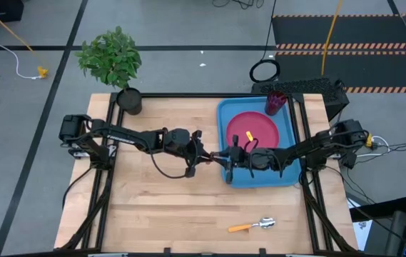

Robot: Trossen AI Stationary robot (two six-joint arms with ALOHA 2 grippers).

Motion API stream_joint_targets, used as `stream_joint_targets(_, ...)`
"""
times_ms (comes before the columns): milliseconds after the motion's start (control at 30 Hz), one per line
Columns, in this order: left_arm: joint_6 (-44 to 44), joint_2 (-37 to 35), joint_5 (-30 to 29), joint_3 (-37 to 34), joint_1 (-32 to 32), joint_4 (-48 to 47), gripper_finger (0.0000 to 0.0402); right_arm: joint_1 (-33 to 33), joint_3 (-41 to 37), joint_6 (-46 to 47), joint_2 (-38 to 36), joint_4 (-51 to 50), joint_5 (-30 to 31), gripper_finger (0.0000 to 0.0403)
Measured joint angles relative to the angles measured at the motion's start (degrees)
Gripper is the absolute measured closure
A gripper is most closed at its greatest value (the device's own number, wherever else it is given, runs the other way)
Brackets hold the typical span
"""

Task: Pick and place plate/cup/fork/spoon on tray
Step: Put the pink fork on the blue tray

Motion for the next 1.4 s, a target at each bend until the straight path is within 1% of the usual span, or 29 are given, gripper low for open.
stream_joint_targets(33, -0.42, 0.00, -0.04, 0.00, 0.00, -0.07, 0.0358, 0.03, 0.00, -0.11, 0.00, 0.00, 0.00, 0.0376)
stream_joint_targets(100, -1.46, 0.00, -0.02, 0.00, -0.08, -0.11, 0.0357, 0.18, 0.00, 0.16, -0.01, 0.01, 0.06, 0.0390)
stream_joint_targets(167, -2.08, 0.00, -0.38, 0.00, -0.07, -0.07, 0.0351, 0.43, 0.00, 1.43, -0.03, 0.04, 1.06, 0.0384)
stream_joint_targets(233, -2.03, 0.00, -2.10, 0.01, -0.07, 0.22, 0.0340, 0.79, 0.00, 1.93, -0.46, -0.20, 3.35, 0.0379)
stream_joint_targets(367, -1.73, -0.54, -7.17, 0.02, -0.17, -0.31, 0.0304, 2.26, 0.00, 1.78, -2.75, -0.96, 9.63, 0.0391)
stream_joint_targets(433, -1.61, -1.65, -9.90, 0.00, -0.36, -0.60, 0.0286, 3.64, 0.00, 1.13, -4.27, -2.98, 14.44, 0.0395)
stream_joint_targets(533, -0.94, -3.45, -14.40, 0.03, -1.27, -0.72, 0.0263, 6.10, 0.00, 0.15, -6.92, -5.42, 24.61, 0.0391)
stream_joint_targets(600, -0.02, -4.32, -15.56, 0.04, -2.45, -0.03, 0.0252, 7.66, -0.02, 0.18, -8.10, -5.74, 31.43, 0.0387)
stream_joint_targets(667, 1.47, -4.83, -15.68, 0.02, -4.19, 1.55, 0.0244, 8.96, -0.53, 0.68, -8.78, -4.08, 37.28, 0.0386)
stream_joint_targets(733, 3.19, -4.84, -16.65, 0.04, -6.09, 4.06, 0.0238, 9.57, -1.15, 0.88, -8.83, -0.10, 40.45, 0.0386)
stream_joint_targets(800, 5.53, -4.70, -20.35, 0.02, -8.09, 6.95, 0.0232, 9.98, -2.52, 0.79, -8.67, 4.29, 41.10, 0.0386)
stream_joint_targets(833, 6.75, -4.52, -23.37, 0.02, -8.99, 8.97, 0.0229, 10.10, -3.03, 1.01, -8.29, 6.92, 41.05, 0.0387)
stream_joint_targets(933, 10.23, -4.34, -35.21, 0.02, -11.35, 13.26, 0.0218, 10.14, -4.52, 2.95, -7.08, 12.50, 40.97, 0.0387)
stream_joint_targets(1000, 11.98, -4.12, -40.17, 0.03, -12.29, 14.80, 0.0209, 10.12, -5.07, 3.77, -6.17, 15.85, 41.08, 0.0387)
stream_joint_targets(1133, 14.74, -2.57, -44.80, -0.04, -13.43, 17.13, 0.0192, 10.12, -5.09, 6.41, -3.62, 21.09, 42.32, 0.0387)
stream_joint_targets(1300, 18.98, 1.72, -48.07, 0.24, -13.32, 22.58, 0.0182, 9.57, -5.09, 6.94, -0.45, 27.19, 42.69, 0.0387)
stream_joint_targets(1400, 21.76, 3.60, -49.44, 0.24, -12.87, 23.69, 0.0181, 9.31, -5.09, 7.85, 0.31, 28.05, 42.76, 0.0387)
